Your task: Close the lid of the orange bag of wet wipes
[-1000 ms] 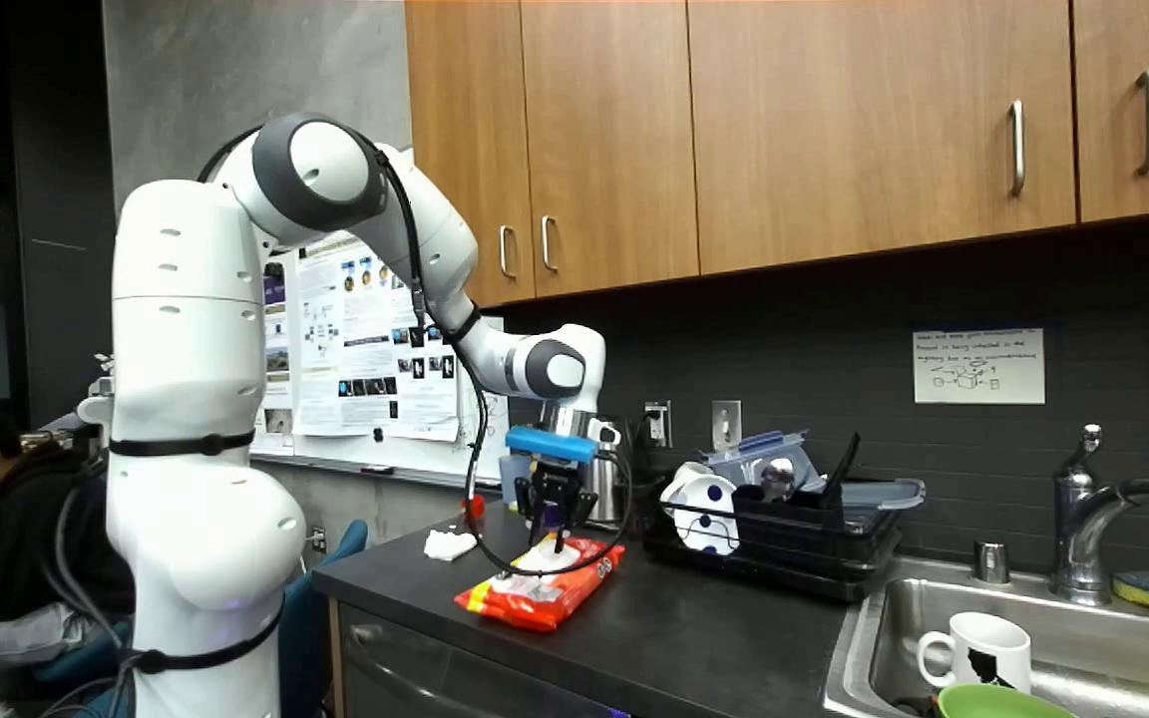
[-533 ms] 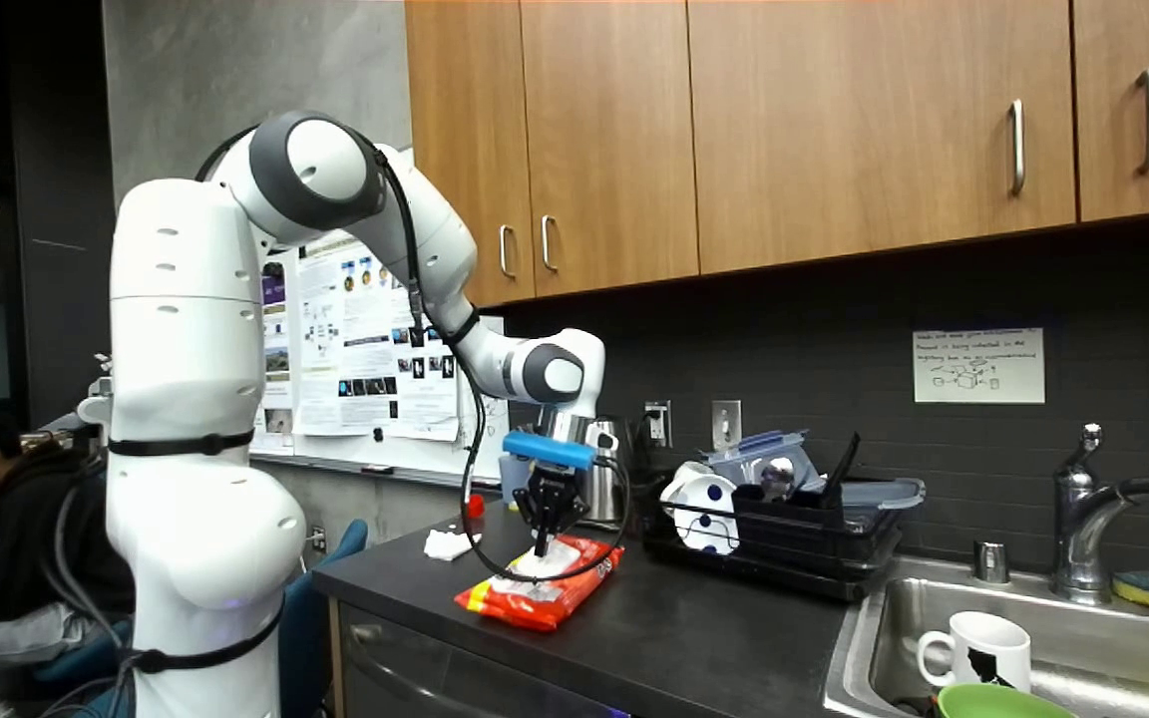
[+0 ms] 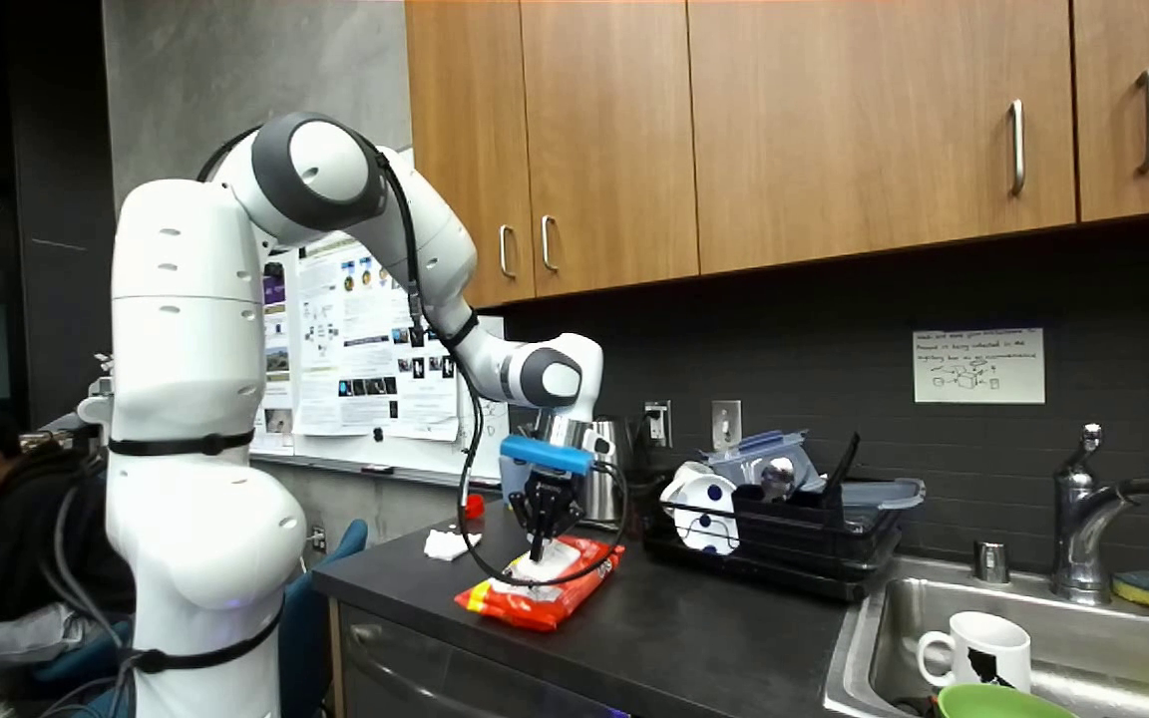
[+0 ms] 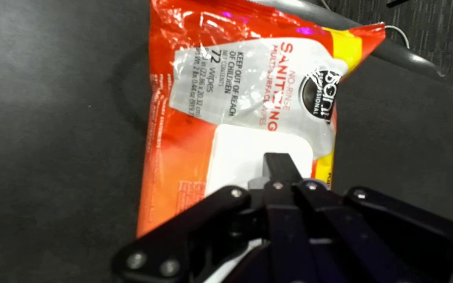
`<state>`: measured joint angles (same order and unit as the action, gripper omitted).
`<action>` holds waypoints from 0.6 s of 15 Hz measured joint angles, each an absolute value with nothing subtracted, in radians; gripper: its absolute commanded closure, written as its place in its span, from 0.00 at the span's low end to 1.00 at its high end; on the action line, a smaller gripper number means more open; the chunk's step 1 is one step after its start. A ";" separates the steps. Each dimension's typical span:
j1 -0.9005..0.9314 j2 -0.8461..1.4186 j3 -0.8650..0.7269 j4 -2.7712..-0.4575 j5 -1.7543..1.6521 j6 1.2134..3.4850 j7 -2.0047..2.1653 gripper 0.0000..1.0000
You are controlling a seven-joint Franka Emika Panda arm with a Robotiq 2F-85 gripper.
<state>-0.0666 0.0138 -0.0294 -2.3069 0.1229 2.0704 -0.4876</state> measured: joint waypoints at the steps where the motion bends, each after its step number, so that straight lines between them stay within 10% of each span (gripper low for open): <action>1: -0.066 0.015 -0.028 -2.307 0.123 2.072 -0.488 1.00; 9: -0.061 0.027 -0.018 -2.304 0.125 2.084 -0.500 1.00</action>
